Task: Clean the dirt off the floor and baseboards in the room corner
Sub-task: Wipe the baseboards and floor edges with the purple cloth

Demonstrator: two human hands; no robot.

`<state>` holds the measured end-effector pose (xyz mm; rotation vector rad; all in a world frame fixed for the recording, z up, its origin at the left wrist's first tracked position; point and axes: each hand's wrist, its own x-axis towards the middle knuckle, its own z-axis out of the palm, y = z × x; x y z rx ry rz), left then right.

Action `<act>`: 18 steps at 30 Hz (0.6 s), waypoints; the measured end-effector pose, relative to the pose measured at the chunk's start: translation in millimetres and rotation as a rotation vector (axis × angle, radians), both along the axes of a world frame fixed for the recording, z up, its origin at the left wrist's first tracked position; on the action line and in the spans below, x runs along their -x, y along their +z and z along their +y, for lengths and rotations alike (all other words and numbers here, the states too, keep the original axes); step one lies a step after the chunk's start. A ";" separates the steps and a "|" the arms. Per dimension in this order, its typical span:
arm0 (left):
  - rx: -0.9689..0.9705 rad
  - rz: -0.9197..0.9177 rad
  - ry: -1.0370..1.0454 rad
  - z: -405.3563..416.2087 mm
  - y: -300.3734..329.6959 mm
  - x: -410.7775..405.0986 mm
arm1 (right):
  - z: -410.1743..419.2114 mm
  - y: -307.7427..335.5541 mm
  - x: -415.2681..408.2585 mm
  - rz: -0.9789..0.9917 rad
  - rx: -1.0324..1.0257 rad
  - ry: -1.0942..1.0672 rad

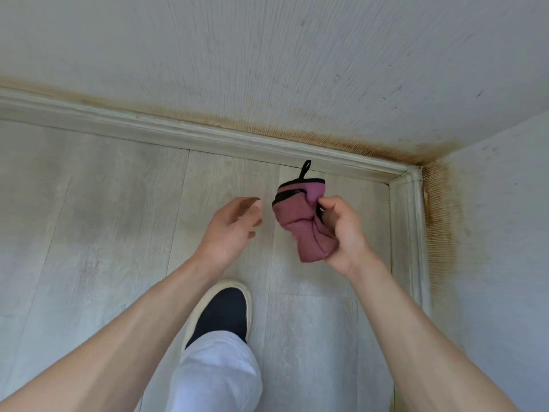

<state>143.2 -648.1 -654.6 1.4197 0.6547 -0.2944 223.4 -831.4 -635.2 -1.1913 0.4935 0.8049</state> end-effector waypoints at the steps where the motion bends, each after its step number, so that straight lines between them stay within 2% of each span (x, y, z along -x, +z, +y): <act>1: 0.144 0.036 -0.015 -0.9 1.2 -2.1 | 4.2 3.1 6.9 -0.006 -0.047 0.011; 3: 0.343 0.051 -0.082 -5.1 2.9 -2.6 | 8.8 3.6 17.3 -0.059 -0.095 0.022; 5: 0.377 -0.011 -0.080 -11.4 2.7 -0.6 | 10.7 0.0 24.9 -0.135 -0.092 0.071; 9: 0.294 -0.100 0.107 -17.3 -2.2 -2.0 | 9.7 2.5 26.7 -0.258 0.116 0.105; 15: 0.164 -0.138 0.153 -22.4 -3.9 1.4 | 16.1 6.2 27.6 -0.416 0.321 0.132; 18: -0.082 -0.075 0.153 -24.7 -4.9 1.5 | 18.3 3.2 29.8 -0.431 0.375 0.029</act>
